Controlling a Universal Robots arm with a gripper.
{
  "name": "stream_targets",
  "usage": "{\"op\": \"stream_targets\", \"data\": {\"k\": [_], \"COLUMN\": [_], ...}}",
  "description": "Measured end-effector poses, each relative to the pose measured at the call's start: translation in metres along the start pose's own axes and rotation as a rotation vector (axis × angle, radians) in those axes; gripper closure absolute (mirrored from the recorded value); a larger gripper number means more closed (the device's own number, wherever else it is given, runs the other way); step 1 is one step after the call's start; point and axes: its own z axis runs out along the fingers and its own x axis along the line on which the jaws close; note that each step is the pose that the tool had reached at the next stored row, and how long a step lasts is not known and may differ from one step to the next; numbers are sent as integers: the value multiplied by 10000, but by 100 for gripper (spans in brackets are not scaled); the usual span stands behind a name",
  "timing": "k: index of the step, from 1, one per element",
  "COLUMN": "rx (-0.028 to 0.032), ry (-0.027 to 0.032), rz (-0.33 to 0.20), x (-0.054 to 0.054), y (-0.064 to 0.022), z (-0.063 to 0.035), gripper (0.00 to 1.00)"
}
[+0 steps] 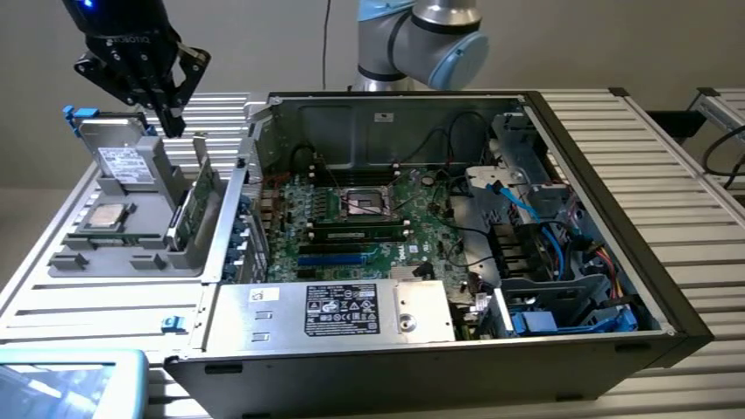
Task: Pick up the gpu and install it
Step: 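Reach for the gpu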
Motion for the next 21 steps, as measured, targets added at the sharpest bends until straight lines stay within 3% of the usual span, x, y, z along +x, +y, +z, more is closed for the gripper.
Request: {"op": "stream_targets", "data": {"k": [3,11,16,18,21], "rx": [6,31,32,34,35], "ry": [7,12,58,103,104], "rz": [-56,-130,-185,-188,-187], "x": [51,110,161,178,179], "y": [7,125,125,126,126], "z": [8,51,67,70,70], "gripper": [88,88,88,88,88]}}
